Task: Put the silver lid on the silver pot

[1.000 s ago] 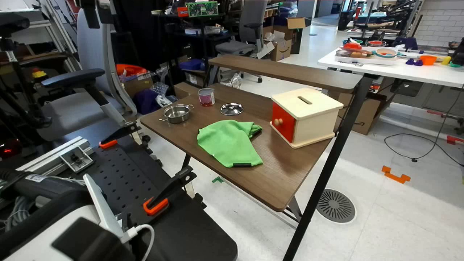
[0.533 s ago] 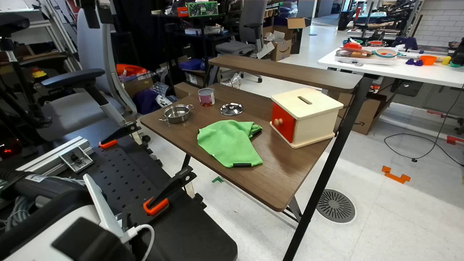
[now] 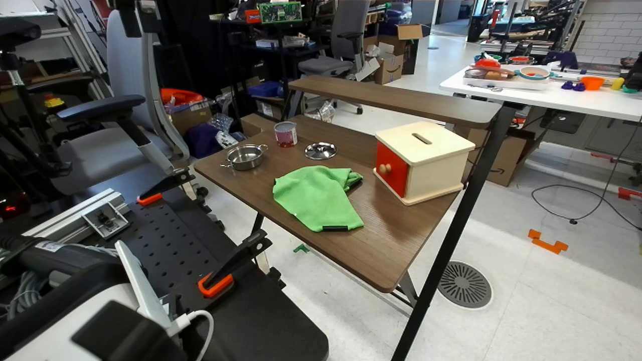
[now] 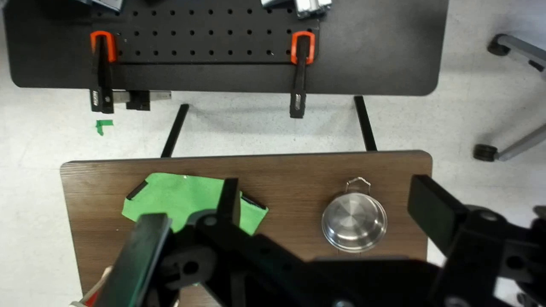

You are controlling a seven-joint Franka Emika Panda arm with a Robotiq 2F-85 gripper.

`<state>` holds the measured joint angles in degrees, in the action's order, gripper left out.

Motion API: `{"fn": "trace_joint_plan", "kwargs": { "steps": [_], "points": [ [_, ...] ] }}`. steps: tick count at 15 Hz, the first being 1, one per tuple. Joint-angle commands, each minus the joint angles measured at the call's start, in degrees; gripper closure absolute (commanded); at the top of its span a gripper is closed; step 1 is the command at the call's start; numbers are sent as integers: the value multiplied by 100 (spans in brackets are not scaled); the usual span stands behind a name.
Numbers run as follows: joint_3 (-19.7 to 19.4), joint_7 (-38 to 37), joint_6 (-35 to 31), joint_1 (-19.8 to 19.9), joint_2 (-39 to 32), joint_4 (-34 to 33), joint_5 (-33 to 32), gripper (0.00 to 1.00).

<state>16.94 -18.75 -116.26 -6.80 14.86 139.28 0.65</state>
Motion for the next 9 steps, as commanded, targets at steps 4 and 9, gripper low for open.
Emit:
{"fn": "trace_joint_plan", "kwargs": {
  "steps": [4,9],
  "points": [
    [-332,-92,-1190,-40,-1104,-785,727,0],
    [-670,-572,-1684,19,-2377,-1643,177,0]
  ]
}}
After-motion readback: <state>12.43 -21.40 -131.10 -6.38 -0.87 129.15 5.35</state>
